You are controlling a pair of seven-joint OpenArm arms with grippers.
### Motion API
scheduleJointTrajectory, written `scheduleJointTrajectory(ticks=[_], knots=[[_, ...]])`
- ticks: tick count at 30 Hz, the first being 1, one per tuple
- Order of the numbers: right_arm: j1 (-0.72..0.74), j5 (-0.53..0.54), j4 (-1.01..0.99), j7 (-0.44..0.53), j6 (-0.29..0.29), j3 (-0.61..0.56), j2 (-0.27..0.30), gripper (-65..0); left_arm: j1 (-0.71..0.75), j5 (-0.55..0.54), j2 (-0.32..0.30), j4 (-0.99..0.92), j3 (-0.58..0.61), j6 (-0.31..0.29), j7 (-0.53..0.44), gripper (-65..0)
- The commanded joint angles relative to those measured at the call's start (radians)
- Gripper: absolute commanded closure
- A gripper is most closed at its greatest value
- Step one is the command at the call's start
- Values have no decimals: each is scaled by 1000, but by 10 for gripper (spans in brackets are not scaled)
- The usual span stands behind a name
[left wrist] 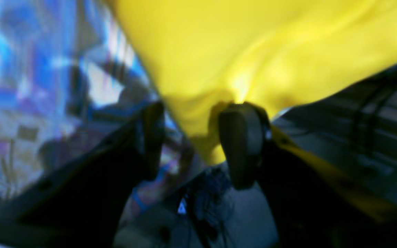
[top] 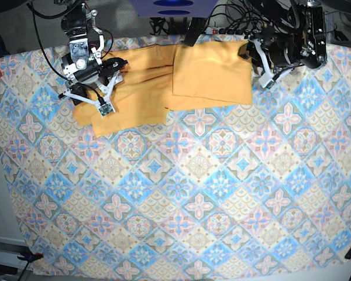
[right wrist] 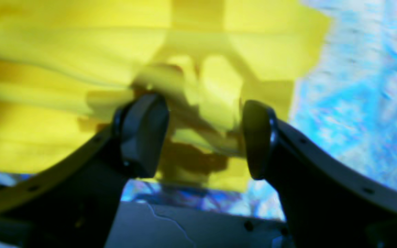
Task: Fold the T-shirt properly
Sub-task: 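Move the right gripper to the other strip end and grasp it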
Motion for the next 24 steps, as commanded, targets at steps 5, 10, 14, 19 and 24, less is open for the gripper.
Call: scheduleJointTrajectory(ticks=[5, 10, 14, 19, 24], knots=[[-3, -4, 18, 40, -2, 32, 5, -363, -1, -74, -51, 6, -1, -2, -9, -298], [-3, -4, 17, 80, -2, 31, 5, -363, 37, -206, -94, 97, -8, -2, -11, -298], [-3, -4, 17, 80, -2, 32, 5, -363, 49, -252, -98, 108, -50, -2, -8, -298], [-5, -4, 18, 81, -2, 67, 5, -363, 54, -227, -95, 105, -60, -2, -12, -298], [-26, -4, 22, 172, -2, 150, -12, -363, 54, -221, -97, 85, -98, -2, -14, -298]])
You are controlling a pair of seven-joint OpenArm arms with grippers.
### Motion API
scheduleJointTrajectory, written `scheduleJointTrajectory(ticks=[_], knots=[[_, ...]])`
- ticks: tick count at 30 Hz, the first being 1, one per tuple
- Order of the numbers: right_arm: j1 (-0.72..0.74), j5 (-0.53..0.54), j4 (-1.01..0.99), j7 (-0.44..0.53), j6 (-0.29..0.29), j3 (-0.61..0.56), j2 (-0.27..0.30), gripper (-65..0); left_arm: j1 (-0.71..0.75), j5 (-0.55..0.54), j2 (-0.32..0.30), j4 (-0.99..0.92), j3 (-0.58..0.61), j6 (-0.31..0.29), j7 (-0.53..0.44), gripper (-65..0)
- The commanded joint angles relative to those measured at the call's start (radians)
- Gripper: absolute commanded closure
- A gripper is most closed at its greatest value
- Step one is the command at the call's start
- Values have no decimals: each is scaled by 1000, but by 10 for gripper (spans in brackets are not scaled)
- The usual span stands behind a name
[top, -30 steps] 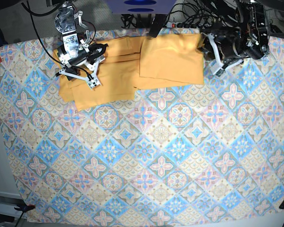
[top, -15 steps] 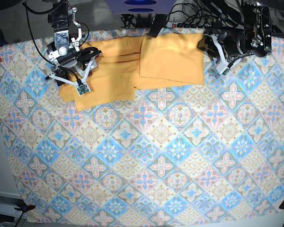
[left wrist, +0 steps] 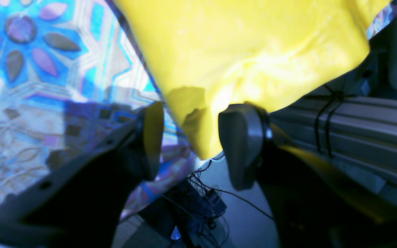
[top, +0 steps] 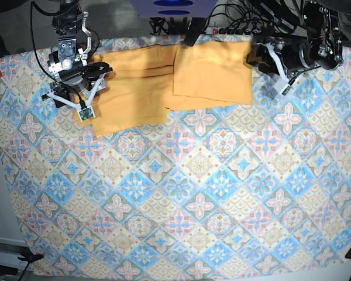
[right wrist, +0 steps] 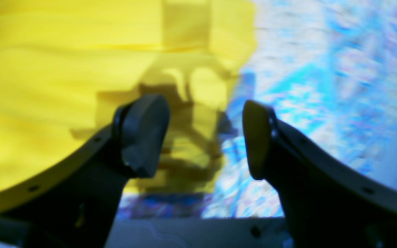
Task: Fold the T-shirt properly
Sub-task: 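Move the right gripper to the other strip end and grasp it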
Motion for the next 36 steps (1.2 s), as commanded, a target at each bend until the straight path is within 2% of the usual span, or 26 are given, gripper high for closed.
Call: scheduleJointTrajectory(ticks=[1, 5, 9, 20, 24, 33, 34, 36], knots=[[-12, 2, 23, 24, -2, 31, -13, -363, -3, -2, -13, -22, -20, -4, -8, -298], [-23, 2, 23, 85, -2, 123, -57, -363, -17, 3, -18, -114, -13, -4, -77, -298], [-18, 3, 18, 65, -2, 179, -77, -366, -28, 3, -52, -120, 126, -4, -140, -298], [-18, 11, 17, 35, 7, 179, -77, -367, -54, 4, -29, -122, 143, -4, -138, -298], [-12, 13, 13, 35, 109, 189, -80, -367, -56, 9, -27, -122, 145, -4, -146, -298], [97, 13, -134, 35, 132, 268, -77, -368, -77, 9, -27, -193, 146, -4, -146, -298], [101, 13, -151, 33, 158, 268, -76, -369, -77, 9, -27, -203, 146, -4, -148, -298], [107, 13, -161, 32, 250, 274, -76, -398, -77, 9, -27, -208, 146, -4, -148, -298]])
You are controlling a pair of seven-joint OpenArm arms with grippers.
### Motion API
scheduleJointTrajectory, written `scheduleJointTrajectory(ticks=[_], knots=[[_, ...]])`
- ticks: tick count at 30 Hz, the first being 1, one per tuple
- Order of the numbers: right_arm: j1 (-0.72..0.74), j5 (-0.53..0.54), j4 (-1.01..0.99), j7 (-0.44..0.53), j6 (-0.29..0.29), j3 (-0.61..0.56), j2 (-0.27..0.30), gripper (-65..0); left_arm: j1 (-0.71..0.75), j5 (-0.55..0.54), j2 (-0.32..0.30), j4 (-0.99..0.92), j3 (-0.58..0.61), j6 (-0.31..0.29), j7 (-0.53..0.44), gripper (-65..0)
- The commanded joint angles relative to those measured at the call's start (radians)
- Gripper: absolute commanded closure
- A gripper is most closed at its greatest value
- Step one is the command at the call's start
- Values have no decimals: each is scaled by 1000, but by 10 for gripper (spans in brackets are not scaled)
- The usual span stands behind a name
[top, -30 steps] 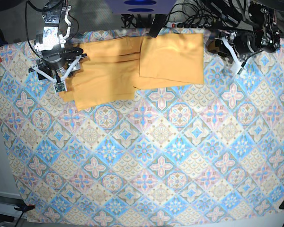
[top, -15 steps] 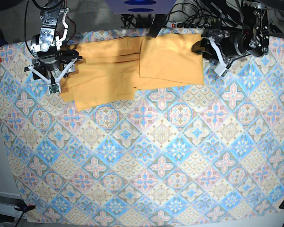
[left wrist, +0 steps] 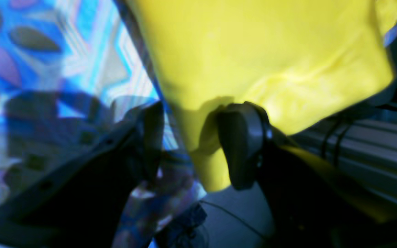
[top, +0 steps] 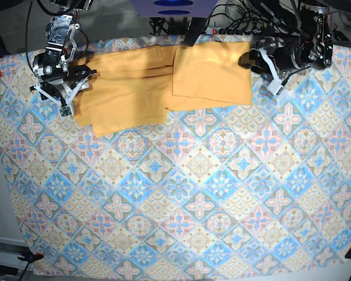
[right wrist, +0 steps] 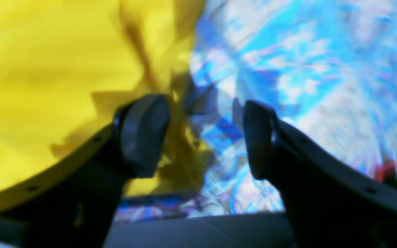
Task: Fold the T-shirt properly
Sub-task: 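Move the right gripper to the other strip end and grasp it, then lift the strip end with the right gripper and pull it toward the left gripper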
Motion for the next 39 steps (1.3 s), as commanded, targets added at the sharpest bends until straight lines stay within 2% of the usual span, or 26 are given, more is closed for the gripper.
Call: scheduleJointTrajectory(ticks=[1, 6, 11, 16, 21, 25, 30, 39], knots=[[12, 5, 19, 12, 19, 18, 5, -418, -4, -6, -11, 11, -3, -2, 3, -298], [17, 5, 21, -11, 122, 128, -1, -520, -4, -6, -11, 11, -3, -2, 3, -298], [52, 5, -4, -12, 122, 173, -1, -535, -6, -6, -11, 11, -3, -2, 3, -298], [58, 14, -67, -12, 122, 167, -1, -535, -6, 6, -11, 11, -3, -2, 3, -298], [65, 129, -47, -16, 122, 171, 5, -535, -6, 41, -10, 11, -5, -2, 3, -298], [86, 211, -47, -83, 122, 173, 42, -535, -6, 61, -10, 11, -5, -2, 3, -298], [120, 318, -65, -134, 122, 173, 59, -535, -6, 66, -10, 11, -5, -2, 3, -298], [158, 336, -235, -141, 122, 171, 59, -535, -6, 66, -11, 11, -5, -2, 3, -298]])
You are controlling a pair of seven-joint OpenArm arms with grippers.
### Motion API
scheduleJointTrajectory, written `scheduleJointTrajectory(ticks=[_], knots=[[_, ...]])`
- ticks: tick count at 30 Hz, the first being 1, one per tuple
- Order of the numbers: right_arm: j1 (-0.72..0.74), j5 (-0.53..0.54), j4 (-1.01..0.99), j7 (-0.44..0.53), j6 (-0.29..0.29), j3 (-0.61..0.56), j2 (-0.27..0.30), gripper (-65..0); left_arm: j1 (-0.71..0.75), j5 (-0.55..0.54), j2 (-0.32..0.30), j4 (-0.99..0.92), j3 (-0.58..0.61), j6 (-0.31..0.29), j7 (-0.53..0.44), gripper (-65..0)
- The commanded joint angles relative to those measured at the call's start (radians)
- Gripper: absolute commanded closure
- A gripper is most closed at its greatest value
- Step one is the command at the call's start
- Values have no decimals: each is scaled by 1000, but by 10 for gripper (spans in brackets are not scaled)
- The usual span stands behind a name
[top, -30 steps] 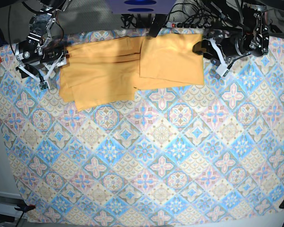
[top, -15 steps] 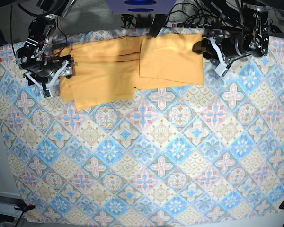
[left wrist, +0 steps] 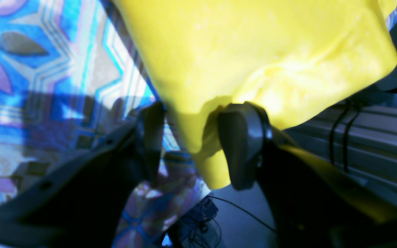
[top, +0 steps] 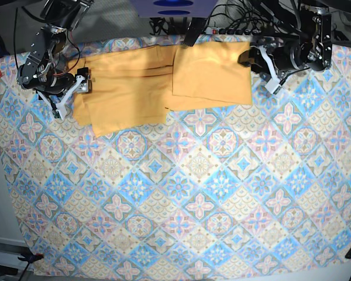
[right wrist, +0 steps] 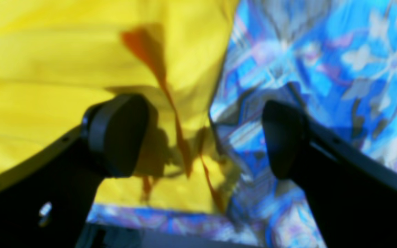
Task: Fold the T-shirt properly
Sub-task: 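Lift the strip end with the right gripper and pull it toward the left gripper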
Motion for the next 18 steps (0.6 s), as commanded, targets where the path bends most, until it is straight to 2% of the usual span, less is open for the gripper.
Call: scheduleJointTrajectory(ticks=[1, 6, 12, 18], knots=[[8, 17, -7, 10, 3, 0, 6, -535, 0, 13, -13, 10, -5, 6, 3, -298], [44, 16, -88, 15, 3, 4, 6, -535, 0, 13, -13, 10, -5, 6, 3, -298], [96, 14, -284, 13, 3, 43, 6, -535, 0, 14, -15, 10, -5, 6, 3, -298], [83, 14, -318, 10, 3, 33, -2, -535, -12, 20, -15, 9, -5, 6, 9, -298]])
